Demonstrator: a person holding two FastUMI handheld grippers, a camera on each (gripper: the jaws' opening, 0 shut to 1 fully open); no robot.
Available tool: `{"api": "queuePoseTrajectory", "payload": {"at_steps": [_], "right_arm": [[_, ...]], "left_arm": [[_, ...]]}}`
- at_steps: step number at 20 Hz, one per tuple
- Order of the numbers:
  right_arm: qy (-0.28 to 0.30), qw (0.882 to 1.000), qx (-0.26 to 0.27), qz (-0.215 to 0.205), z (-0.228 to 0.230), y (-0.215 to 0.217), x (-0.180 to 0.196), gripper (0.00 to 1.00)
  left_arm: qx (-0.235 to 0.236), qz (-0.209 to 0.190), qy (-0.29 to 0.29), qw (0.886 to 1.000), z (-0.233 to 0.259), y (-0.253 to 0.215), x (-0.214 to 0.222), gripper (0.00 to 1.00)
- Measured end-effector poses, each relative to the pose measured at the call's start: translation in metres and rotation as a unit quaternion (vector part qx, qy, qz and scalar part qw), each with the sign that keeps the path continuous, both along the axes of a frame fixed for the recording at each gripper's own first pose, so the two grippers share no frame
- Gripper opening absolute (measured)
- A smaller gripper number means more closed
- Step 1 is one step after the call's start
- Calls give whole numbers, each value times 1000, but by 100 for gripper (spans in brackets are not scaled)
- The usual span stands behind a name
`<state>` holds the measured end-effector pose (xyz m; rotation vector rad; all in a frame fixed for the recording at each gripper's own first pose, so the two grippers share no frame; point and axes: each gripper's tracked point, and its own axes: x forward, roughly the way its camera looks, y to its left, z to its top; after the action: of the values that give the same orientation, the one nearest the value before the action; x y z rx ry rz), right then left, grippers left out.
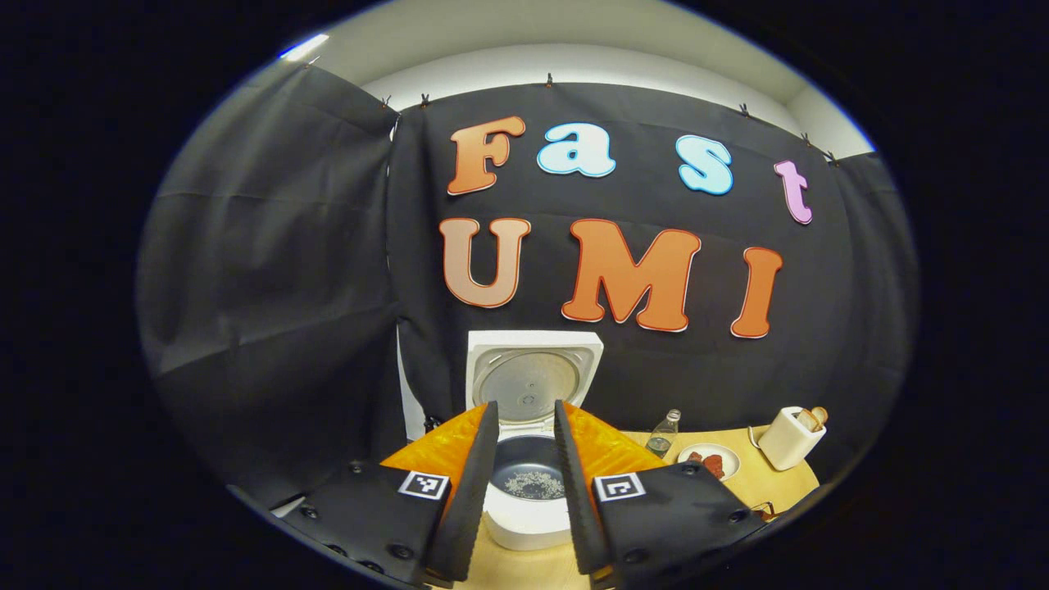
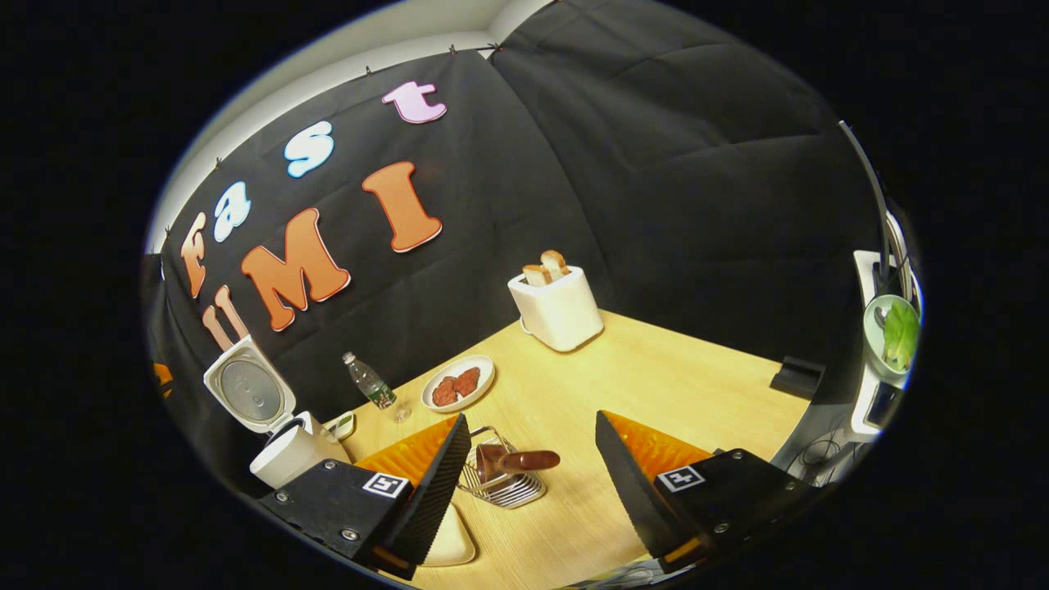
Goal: Close the left gripper, press the button to open the rice cooker; take a wooden spoon from the chopstick holder with the right hand, scoop a spoonful of rice and pour it into the rice cooker, then put the wooden spoon back into the chopstick holder.
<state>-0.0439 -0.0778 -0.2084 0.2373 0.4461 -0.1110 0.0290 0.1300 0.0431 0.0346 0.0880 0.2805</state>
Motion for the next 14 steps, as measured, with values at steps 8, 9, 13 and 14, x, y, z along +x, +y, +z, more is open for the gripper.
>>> {"api": "queuePoseTrajectory", "payload": {"at_steps": [8, 9, 13, 14], "right_arm": [[43, 998, 53, 5, -39, 14, 0, 89], [45, 997, 62, 2, -42, 14, 4, 83], [49, 996, 80, -6, -44, 17, 10, 68], [43, 996, 81, -8, -39, 15, 14, 65]], "left_arm": [[24, 44, -13, 999, 12, 31, -34, 100], [27, 52, -18, 998, 15, 37, -37, 100], [41, 76, -16, 996, 17, 57, -52, 100], [42, 83, -15, 996, 18, 63, -54, 100]]}}
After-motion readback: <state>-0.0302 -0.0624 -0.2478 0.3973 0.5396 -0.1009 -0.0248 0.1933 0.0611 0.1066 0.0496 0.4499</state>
